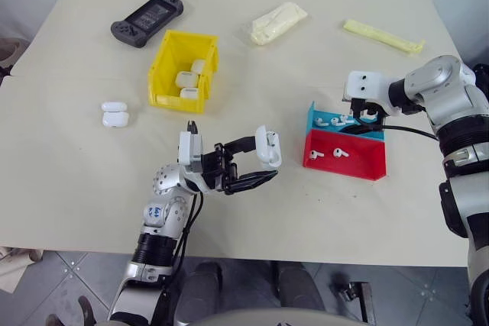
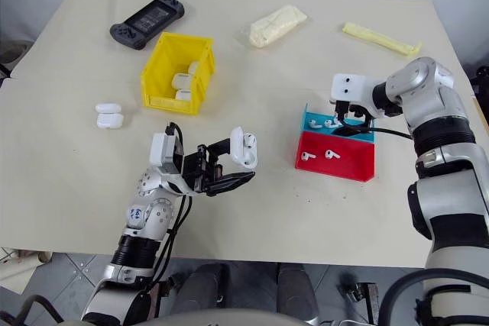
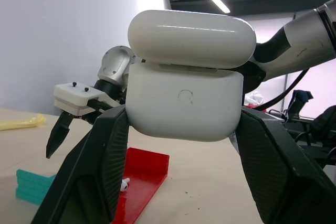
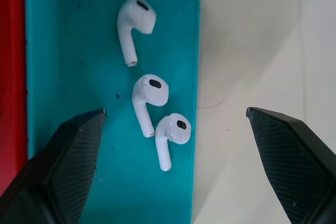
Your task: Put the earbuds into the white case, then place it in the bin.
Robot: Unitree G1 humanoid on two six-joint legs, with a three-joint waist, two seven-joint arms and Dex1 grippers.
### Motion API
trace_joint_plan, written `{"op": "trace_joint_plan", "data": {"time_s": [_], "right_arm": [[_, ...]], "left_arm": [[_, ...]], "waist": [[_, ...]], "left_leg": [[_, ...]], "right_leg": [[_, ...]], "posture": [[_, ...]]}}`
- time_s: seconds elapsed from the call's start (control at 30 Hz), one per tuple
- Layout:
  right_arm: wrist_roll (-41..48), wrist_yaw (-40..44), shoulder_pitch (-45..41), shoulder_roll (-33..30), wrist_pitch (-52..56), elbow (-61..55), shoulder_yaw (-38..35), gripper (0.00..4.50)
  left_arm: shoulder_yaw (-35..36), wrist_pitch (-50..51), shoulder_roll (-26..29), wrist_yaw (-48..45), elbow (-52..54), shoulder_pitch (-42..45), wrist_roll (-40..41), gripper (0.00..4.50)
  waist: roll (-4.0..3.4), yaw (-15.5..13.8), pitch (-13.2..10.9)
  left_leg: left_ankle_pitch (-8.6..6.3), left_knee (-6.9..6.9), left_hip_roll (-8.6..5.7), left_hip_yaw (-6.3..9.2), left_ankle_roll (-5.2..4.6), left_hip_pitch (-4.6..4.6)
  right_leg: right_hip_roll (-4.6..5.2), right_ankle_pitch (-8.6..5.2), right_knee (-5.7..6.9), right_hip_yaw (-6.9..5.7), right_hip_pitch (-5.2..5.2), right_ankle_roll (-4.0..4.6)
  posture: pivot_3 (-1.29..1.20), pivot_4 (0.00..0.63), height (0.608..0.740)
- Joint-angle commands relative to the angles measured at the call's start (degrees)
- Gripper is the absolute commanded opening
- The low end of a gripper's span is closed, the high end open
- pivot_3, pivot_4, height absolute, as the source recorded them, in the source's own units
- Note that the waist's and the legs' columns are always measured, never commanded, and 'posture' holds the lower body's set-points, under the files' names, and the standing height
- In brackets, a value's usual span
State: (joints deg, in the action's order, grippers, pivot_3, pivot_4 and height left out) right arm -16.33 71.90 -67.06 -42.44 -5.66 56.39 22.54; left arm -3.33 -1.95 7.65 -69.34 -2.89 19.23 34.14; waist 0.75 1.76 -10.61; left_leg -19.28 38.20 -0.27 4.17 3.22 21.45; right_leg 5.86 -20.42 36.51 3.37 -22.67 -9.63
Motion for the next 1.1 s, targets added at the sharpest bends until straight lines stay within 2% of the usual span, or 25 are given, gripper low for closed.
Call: {"op": "trace_joint_plan", "data": {"time_s": [0.03,0.07,0.17,0.3,0.5,1.0,1.1], "right_arm": [[-1.44,2.45,-0.88,0.63,0.10,0.91,0.53,4.49],[-1.64,2.81,-0.88,0.78,0.15,0.95,0.47,4.49],[-2.29,3.81,-1.04,0.78,0.64,0.88,0.38,3.91],[-2.53,6.78,-0.72,-0.24,2.08,-0.84,0.02,2.54],[-4.08,6.91,-0.24,-1.75,4.59,-2.78,0.01,2.54],[-7.07,4.31,-0.17,-0.58,5.17,-0.48,0.23,2.54],[-6.59,5.25,-0.04,-0.42,6.11,-0.69,-0.05,2.00]], "left_arm": [[-0.27,-0.66,-0.12,0.89,3.03,-0.68,0.15,2.71],[-0.31,-0.64,-0.10,1.02,3.16,-0.75,0.15,2.71],[-0.35,-0.58,-0.05,1.31,3.28,-0.72,0.25,2.71],[-0.34,-0.45,0.01,1.48,3.38,-0.66,0.36,2.71],[-0.47,-0.29,0.00,1.21,2.97,-0.23,0.45,2.71],[-0.56,-0.26,-0.10,0.72,2.33,0.69,0.51,2.71],[-0.55,-0.27,-0.12,0.74,2.28,0.75,0.52,2.71]], "waist": [[0.00,-0.01,0.00],[0.00,-0.02,0.00],[-0.01,-0.01,0.00],[-0.01,-0.02,0.00],[-0.01,-0.05,0.00],[-0.01,-0.02,0.01],[-0.01,-0.02,0.01]], "left_leg": [[0.00,0.01,0.00,0.00,0.00,0.00],[0.01,0.02,0.00,0.00,0.01,-0.01],[0.01,0.04,0.00,0.01,0.01,-0.01],[0.01,0.07,-0.01,0.00,0.01,-0.01],[0.01,0.06,-0.01,0.00,0.01,-0.01],[0.01,0.08,-0.01,0.00,0.01,-0.02],[0.01,0.09,-0.01,0.00,0.01,-0.02]], "right_leg": [[0.00,0.00,0.01,0.00,0.00,0.00],[0.00,0.00,0.03,0.00,0.01,0.00],[0.00,0.00,0.06,0.00,0.01,0.00],[0.00,0.00,0.07,0.00,0.01,0.00],[0.00,0.00,0.06,0.00,0.01,0.00],[0.00,0.00,0.08,0.00,0.03,0.00],[0.00,0.00,0.10,0.00,0.03,0.00]], "posture": [[0.00,0.150,0.740],[0.00,0.150,0.740],[0.00,0.150,0.740],[0.00,0.150,0.740],[0.00,0.150,0.740],[0.00,0.150,0.740],[0.00,0.150,0.740]]}}
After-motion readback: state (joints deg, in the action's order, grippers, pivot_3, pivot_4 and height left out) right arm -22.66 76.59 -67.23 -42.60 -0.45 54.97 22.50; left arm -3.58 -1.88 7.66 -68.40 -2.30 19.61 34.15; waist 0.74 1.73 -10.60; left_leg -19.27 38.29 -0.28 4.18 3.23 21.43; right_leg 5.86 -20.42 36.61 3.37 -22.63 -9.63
